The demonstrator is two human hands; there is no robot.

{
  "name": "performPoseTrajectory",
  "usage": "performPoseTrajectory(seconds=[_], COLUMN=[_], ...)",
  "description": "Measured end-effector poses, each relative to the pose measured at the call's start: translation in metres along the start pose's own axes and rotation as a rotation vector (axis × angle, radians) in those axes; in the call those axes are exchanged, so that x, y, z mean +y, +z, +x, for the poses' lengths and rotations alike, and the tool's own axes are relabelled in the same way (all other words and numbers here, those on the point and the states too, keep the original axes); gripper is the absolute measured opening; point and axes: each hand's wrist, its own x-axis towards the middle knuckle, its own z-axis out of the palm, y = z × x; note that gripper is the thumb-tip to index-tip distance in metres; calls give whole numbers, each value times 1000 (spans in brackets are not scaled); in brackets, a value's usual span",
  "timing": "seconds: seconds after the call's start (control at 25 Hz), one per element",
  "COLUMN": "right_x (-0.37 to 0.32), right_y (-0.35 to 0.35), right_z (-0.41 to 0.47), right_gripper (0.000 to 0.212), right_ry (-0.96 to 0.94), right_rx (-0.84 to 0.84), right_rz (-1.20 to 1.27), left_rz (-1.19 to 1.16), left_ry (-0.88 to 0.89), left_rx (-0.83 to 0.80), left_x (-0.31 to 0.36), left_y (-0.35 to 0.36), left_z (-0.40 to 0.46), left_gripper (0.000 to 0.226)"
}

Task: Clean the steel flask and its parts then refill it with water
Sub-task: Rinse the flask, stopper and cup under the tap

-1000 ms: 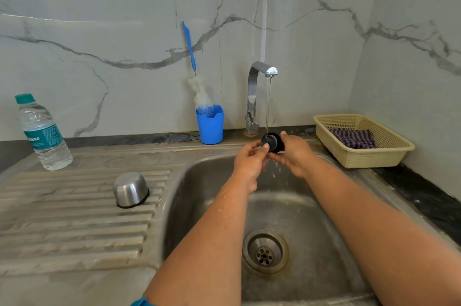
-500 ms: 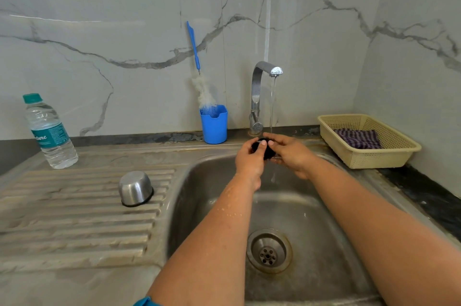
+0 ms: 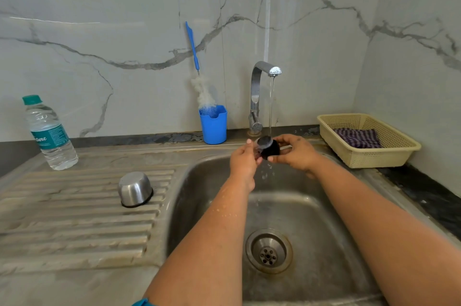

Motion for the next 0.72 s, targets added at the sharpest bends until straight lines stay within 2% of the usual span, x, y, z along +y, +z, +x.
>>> performPoseTrajectory(seconds=[0.12,0.24,0.44,0.52,0.6,0.64,0.72], right_x=[-4,-8,-6,-5,-7,-7,-10], right_y=[0,6,5,2,2,3,5], right_z=[-2,-3,-2,-2,-2,-2,-1], right_gripper=[55,57,61,58,54,49,44], right_ry=[-12,-22,-2,-13,-45,-43,40], right_rx=[-33,-42,-10,27,28,15,-32], right_rz=[14,-11,1,-102,-146,-85,223], left_rz=[-73,-141,-174,-75,-27,-56,-152], left_ry=[-95,-99,-135,-125,-104,-99,-96], left_rx=[-3,6,-108,-140,-147,-140,-118], left_x=[2,3,8,4,0,-1,0], left_y=[-1,-2,-3,-1,0,-1,-1], left_z=[-2,-3,-7,-7,-5,-4,-2], left_gripper=[16,13,7,12,25,28,28])
